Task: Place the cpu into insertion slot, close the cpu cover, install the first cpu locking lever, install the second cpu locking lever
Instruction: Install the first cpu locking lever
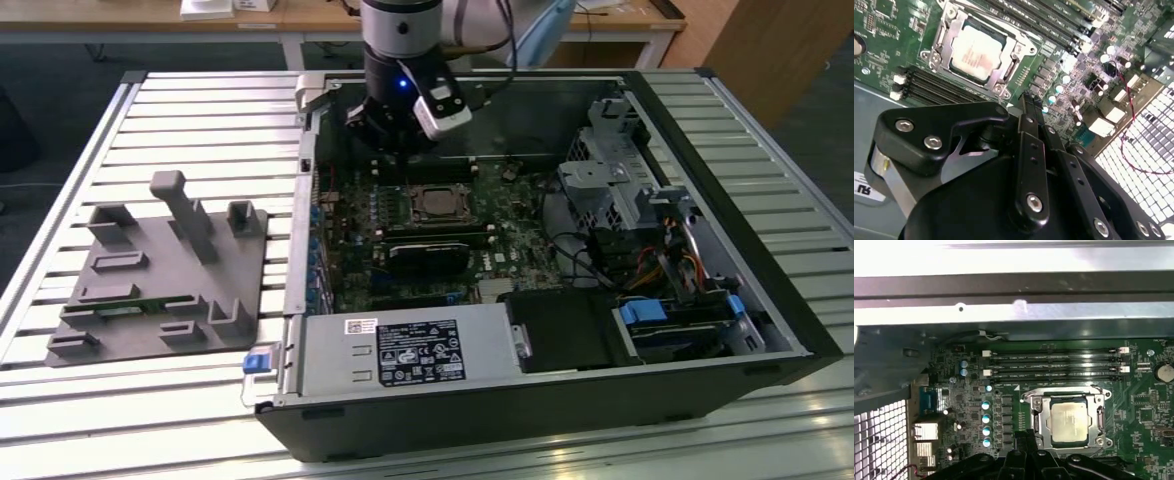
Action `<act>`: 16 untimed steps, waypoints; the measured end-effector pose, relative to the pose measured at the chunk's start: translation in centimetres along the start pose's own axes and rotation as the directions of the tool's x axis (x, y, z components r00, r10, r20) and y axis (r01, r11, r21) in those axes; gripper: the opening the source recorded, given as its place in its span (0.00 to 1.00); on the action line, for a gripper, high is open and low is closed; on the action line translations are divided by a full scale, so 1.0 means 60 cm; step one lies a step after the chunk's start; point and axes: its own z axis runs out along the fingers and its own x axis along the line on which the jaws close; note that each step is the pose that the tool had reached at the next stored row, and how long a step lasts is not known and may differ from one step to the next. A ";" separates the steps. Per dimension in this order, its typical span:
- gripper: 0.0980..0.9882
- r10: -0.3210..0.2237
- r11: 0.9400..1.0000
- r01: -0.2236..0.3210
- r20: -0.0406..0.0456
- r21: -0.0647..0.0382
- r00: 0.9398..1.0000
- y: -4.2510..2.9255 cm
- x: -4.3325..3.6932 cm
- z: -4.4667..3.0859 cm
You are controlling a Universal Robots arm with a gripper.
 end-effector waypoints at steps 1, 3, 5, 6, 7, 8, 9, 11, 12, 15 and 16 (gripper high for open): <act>0.01 0.000 1.000 0.000 0.000 0.000 1.000 0.001 0.002 0.000; 0.01 0.000 1.000 0.000 0.000 0.000 1.000 0.004 0.006 0.001; 0.01 0.000 1.000 0.000 0.000 0.000 1.000 0.009 0.010 0.001; 0.01 0.000 1.000 0.000 0.000 0.000 1.000 0.011 0.011 0.002; 0.01 0.000 1.000 0.000 0.000 0.000 1.000 0.015 0.012 0.002; 0.01 0.000 1.000 0.000 0.000 0.000 1.000 0.018 0.013 0.002; 0.01 -0.001 1.000 0.001 0.000 0.000 1.000 0.022 0.014 0.003; 0.01 -0.001 1.000 0.001 0.000 0.000 1.000 0.028 0.016 0.003; 0.01 -0.001 1.000 0.001 0.000 -0.001 1.000 0.031 0.017 0.003; 0.01 -0.001 1.000 0.001 0.000 -0.001 1.000 0.038 0.019 0.005; 0.01 -0.002 1.000 0.002 0.000 -0.001 1.000 0.040 0.020 0.005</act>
